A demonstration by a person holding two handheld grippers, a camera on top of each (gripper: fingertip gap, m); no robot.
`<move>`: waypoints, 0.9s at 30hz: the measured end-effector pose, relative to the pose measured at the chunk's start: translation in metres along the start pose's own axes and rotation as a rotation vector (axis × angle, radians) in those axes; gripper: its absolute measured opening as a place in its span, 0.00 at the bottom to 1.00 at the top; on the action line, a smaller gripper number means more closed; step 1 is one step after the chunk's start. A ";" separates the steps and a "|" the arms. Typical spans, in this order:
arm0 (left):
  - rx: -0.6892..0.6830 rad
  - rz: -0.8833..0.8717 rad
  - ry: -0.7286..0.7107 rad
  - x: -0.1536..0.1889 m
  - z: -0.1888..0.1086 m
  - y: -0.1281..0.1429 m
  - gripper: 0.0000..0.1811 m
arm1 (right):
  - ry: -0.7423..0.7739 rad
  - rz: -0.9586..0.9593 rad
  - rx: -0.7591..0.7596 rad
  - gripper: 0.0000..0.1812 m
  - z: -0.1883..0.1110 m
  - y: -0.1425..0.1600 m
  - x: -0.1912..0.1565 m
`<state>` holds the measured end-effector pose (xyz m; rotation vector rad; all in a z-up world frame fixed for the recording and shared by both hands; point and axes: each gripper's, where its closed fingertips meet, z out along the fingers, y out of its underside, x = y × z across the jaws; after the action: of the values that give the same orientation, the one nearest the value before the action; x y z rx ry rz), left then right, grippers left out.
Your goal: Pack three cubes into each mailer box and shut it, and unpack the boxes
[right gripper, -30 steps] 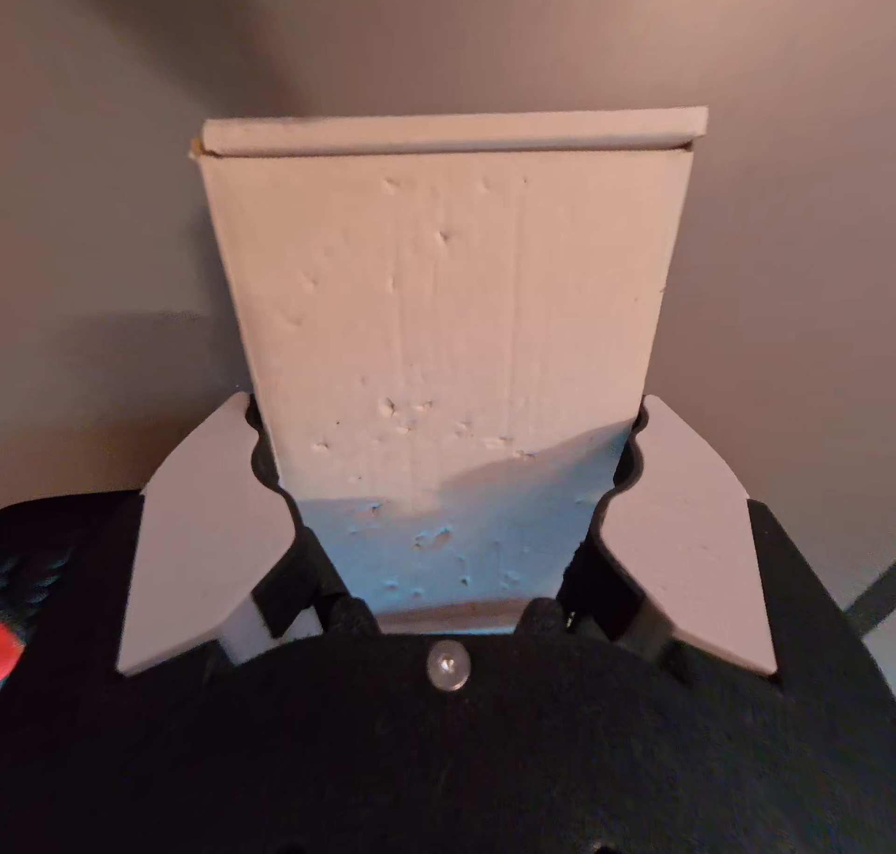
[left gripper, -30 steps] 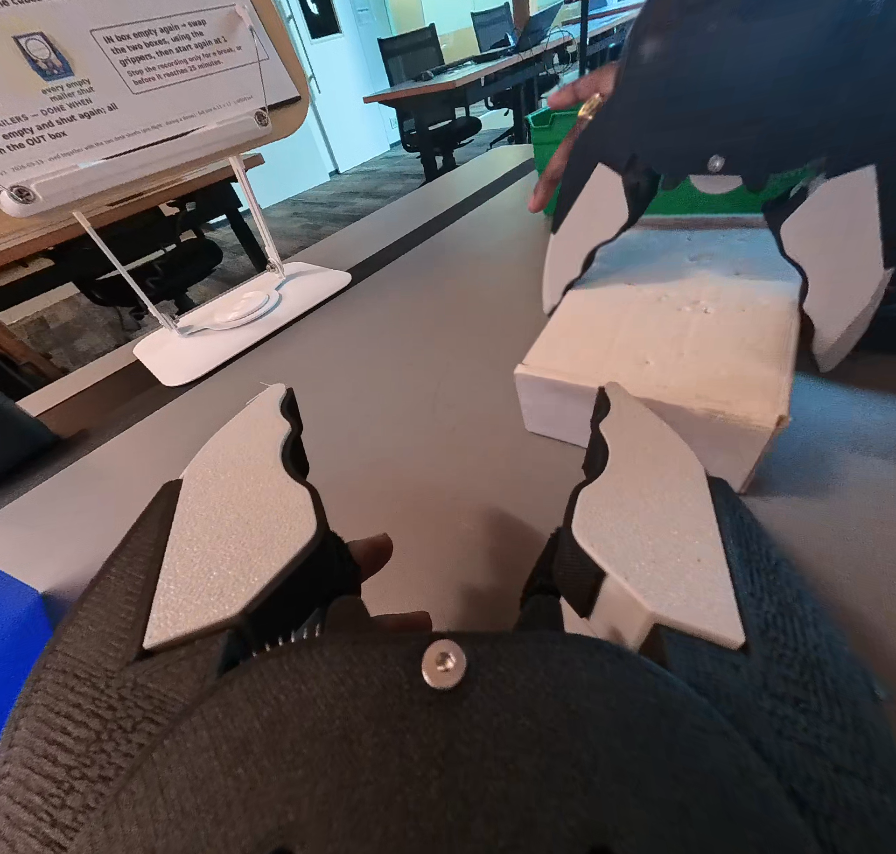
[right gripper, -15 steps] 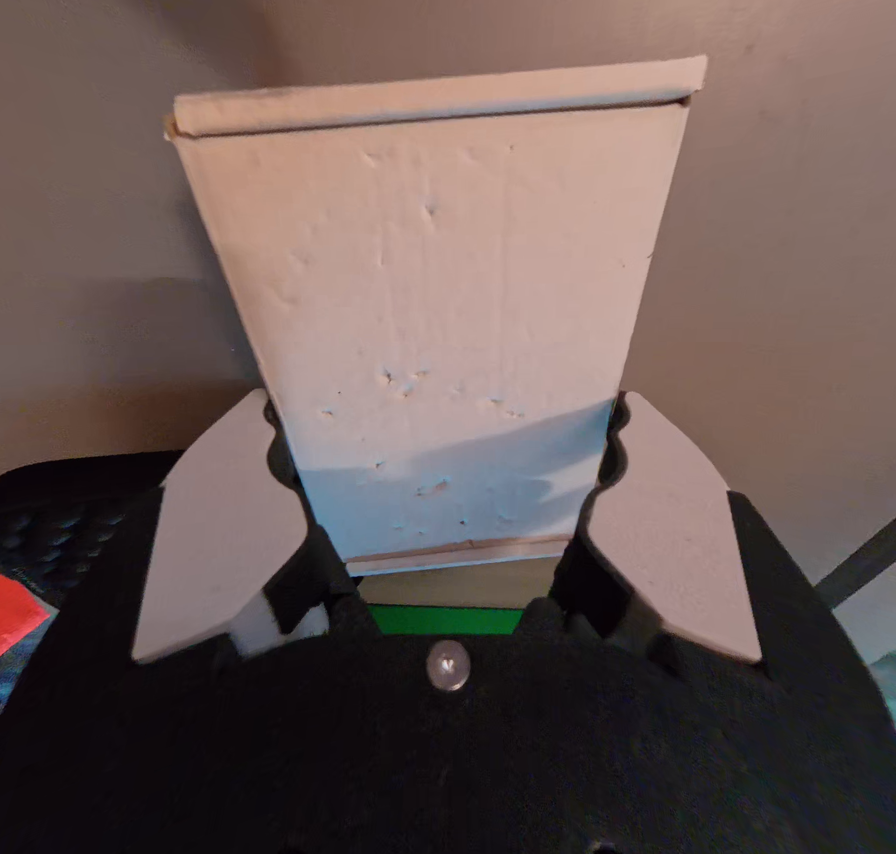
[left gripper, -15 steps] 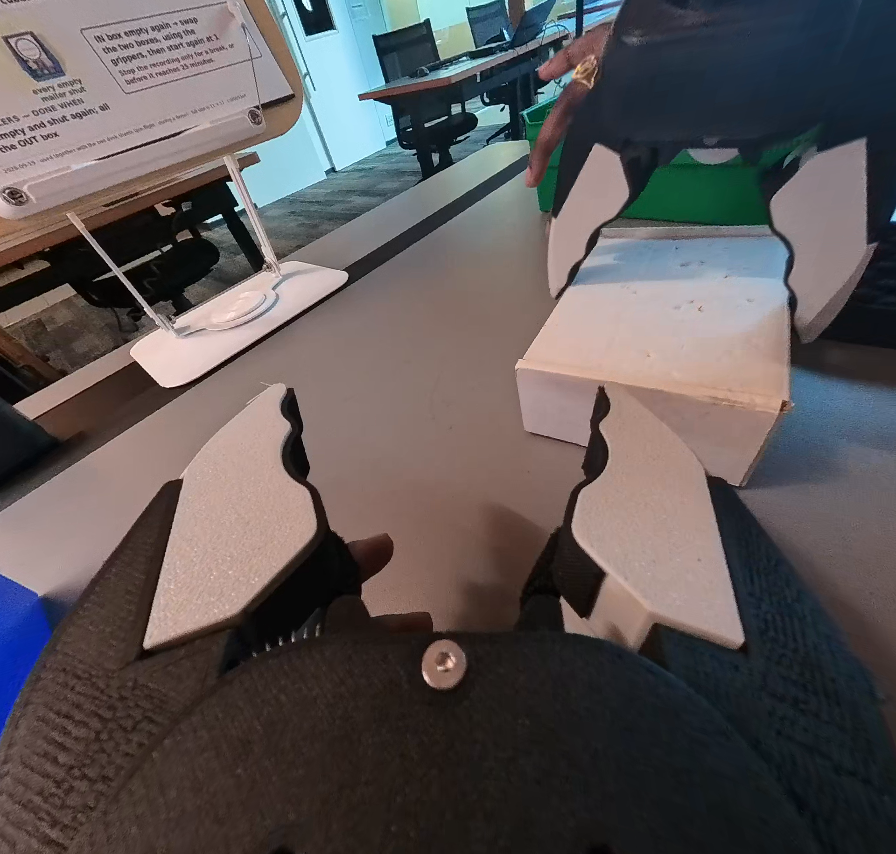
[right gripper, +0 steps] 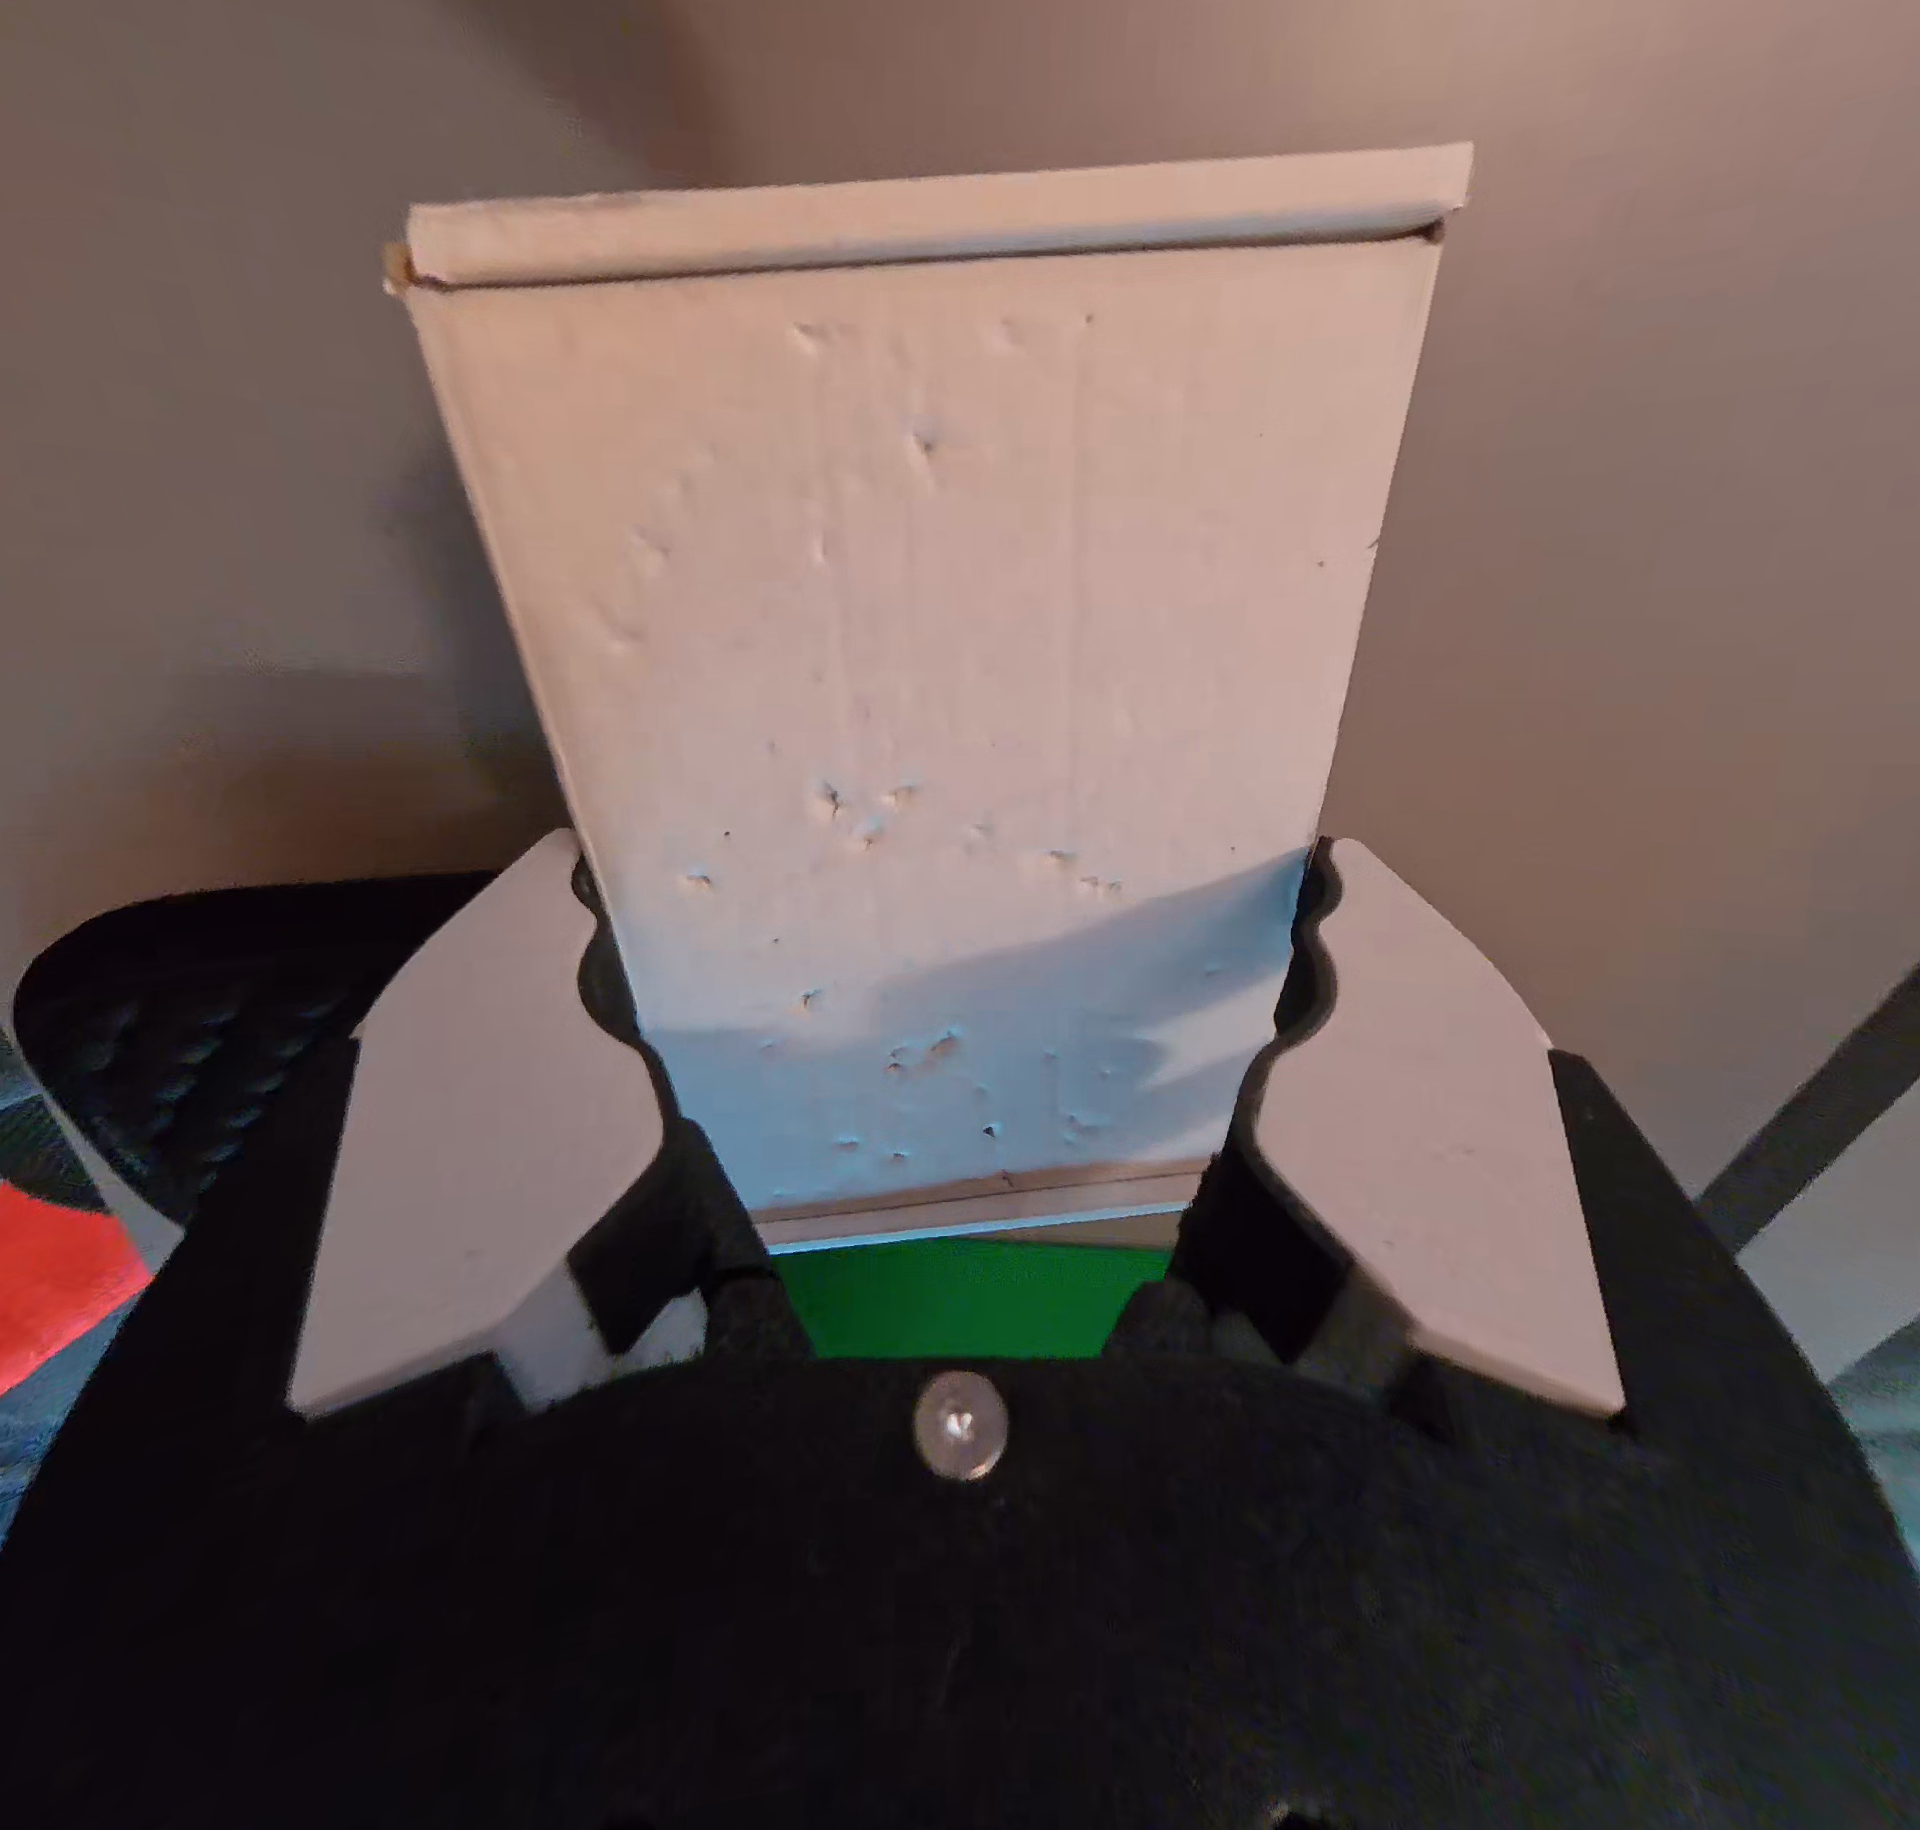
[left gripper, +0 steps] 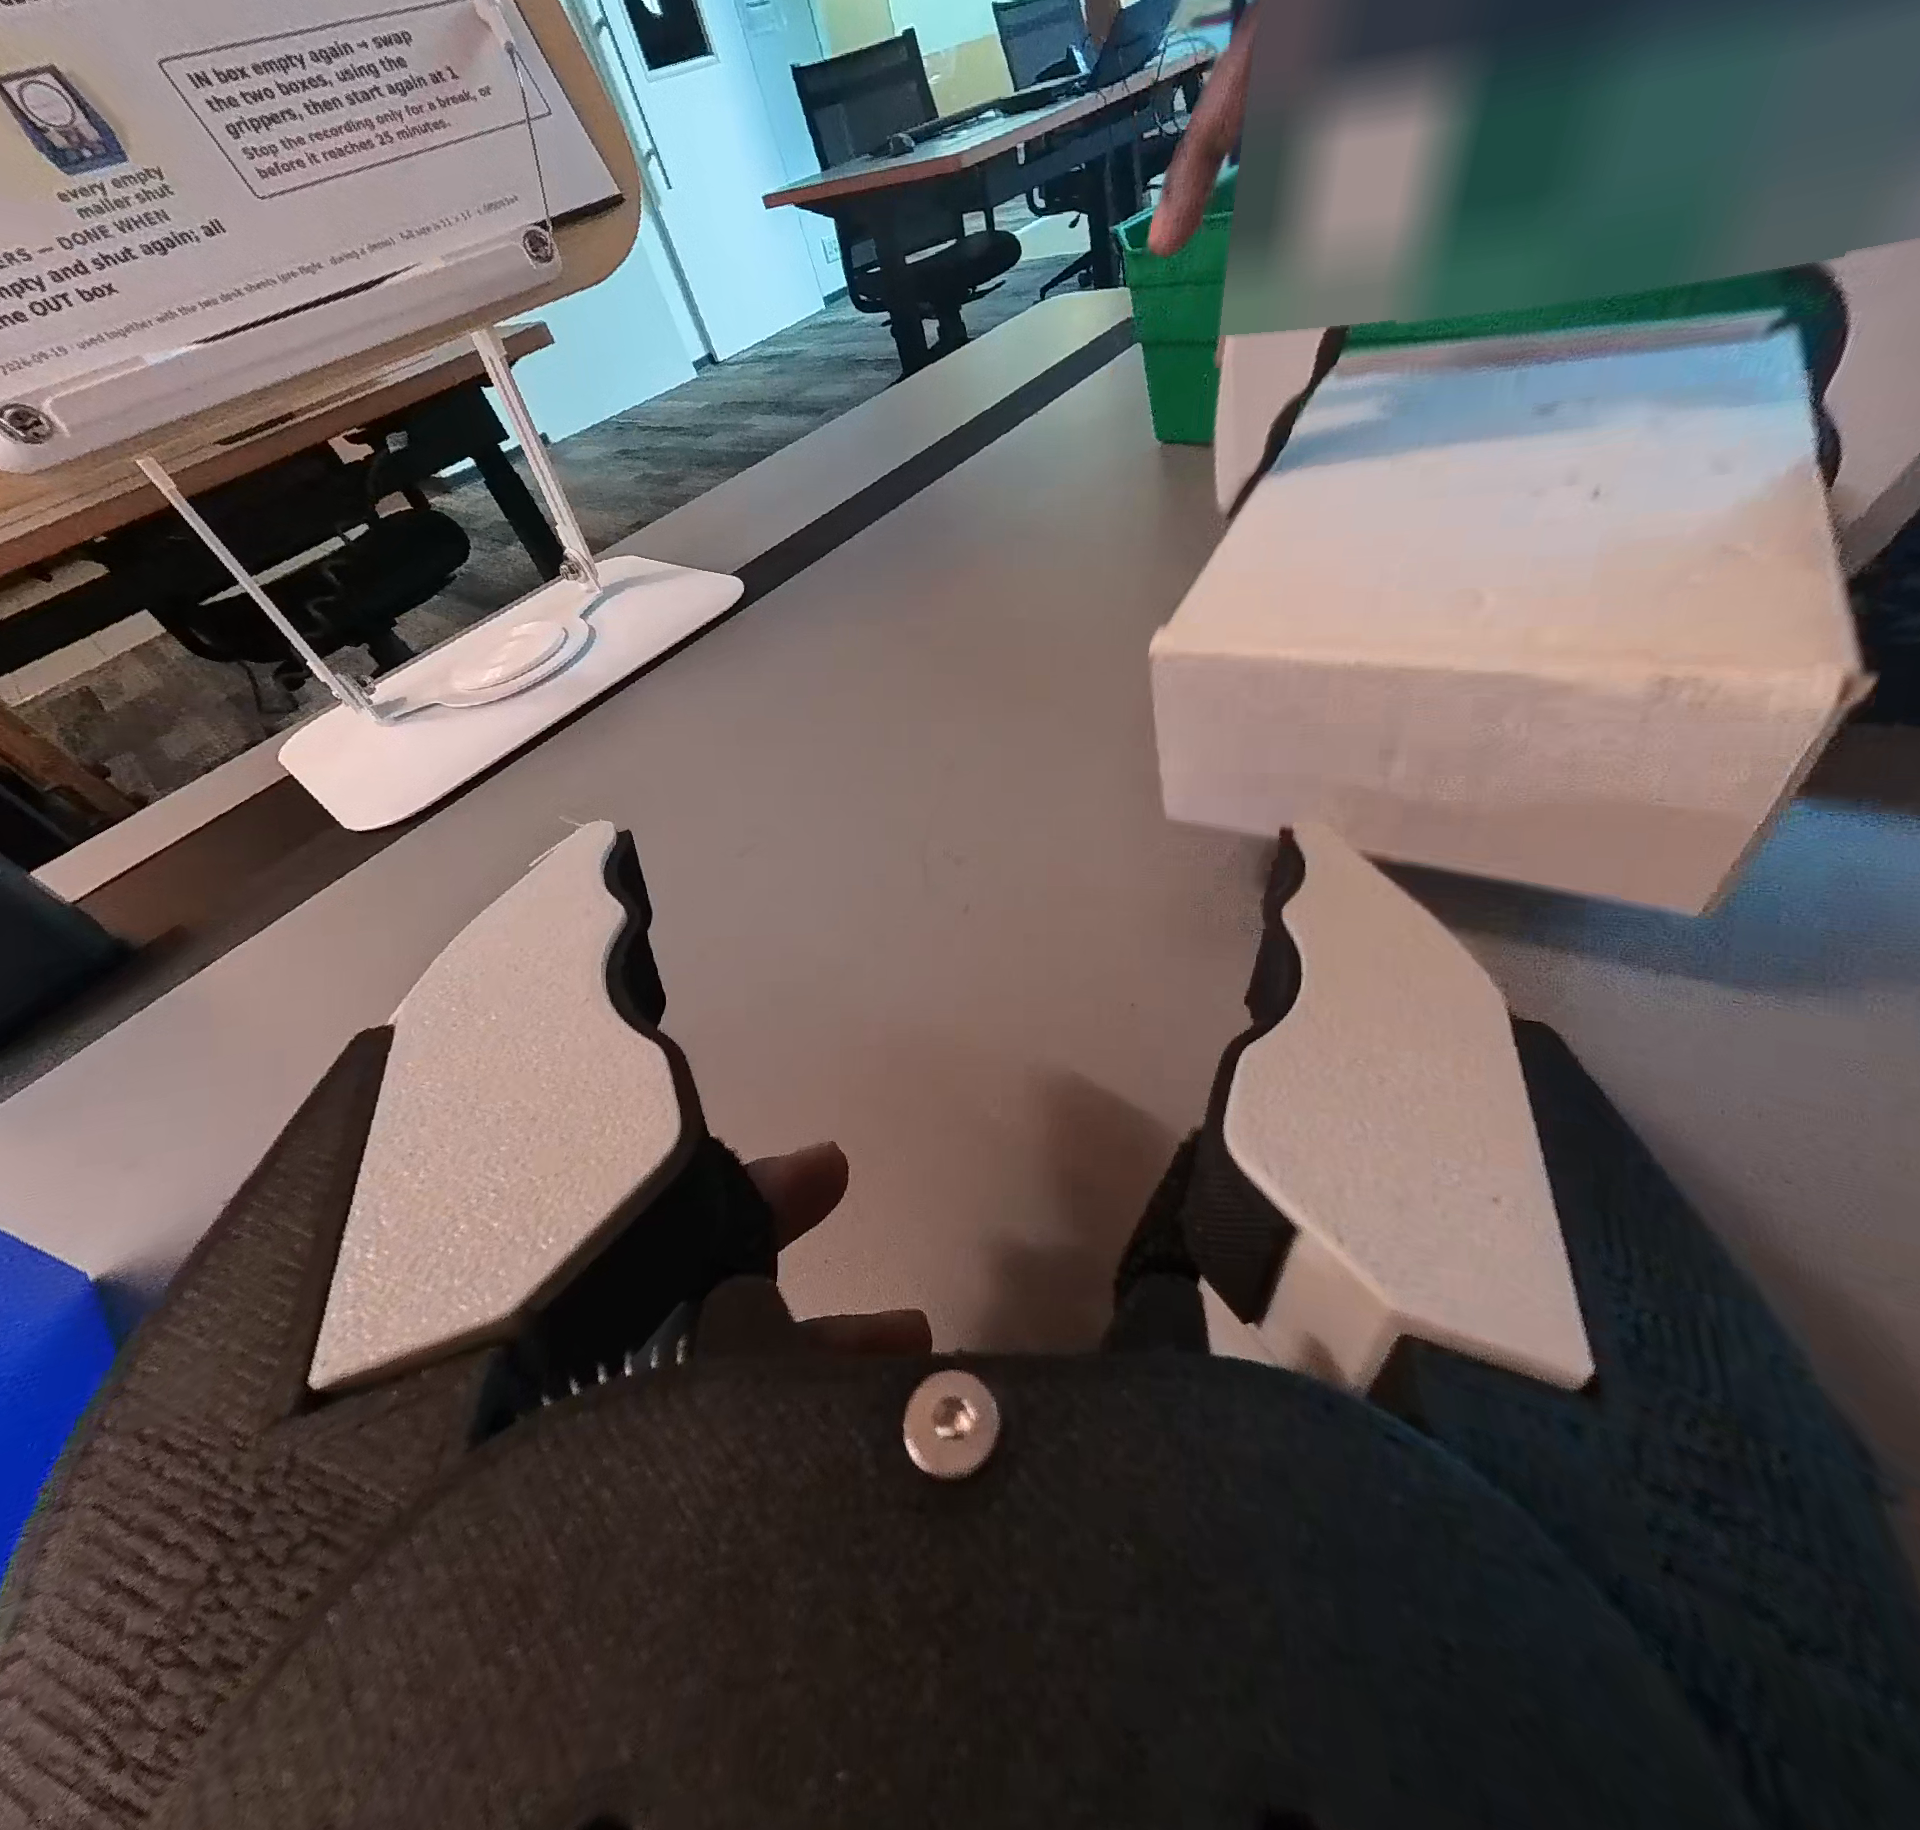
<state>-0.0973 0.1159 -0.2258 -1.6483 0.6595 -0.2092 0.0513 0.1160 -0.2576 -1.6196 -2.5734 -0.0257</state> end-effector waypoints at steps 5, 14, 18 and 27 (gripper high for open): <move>-0.004 0.003 -0.001 0.000 0.000 0.001 0.62 | 0.074 0.068 -0.009 0.68 -0.043 0.038 0.002; -0.010 -0.014 -0.007 -0.003 0.003 0.005 0.61 | 0.251 0.294 -0.148 0.68 -0.126 0.180 -0.011; -0.008 -0.022 -0.014 -0.005 0.003 0.005 0.61 | 0.282 0.375 -0.217 0.68 -0.136 0.240 -0.023; -0.019 -0.006 -0.010 -0.003 0.004 0.008 0.61 | 0.173 0.418 -0.282 0.68 -0.071 0.287 -0.031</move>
<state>-0.0999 0.1209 -0.2336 -1.6689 0.6505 -0.1999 0.3279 0.2080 -0.2006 -2.1157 -2.1330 -0.4903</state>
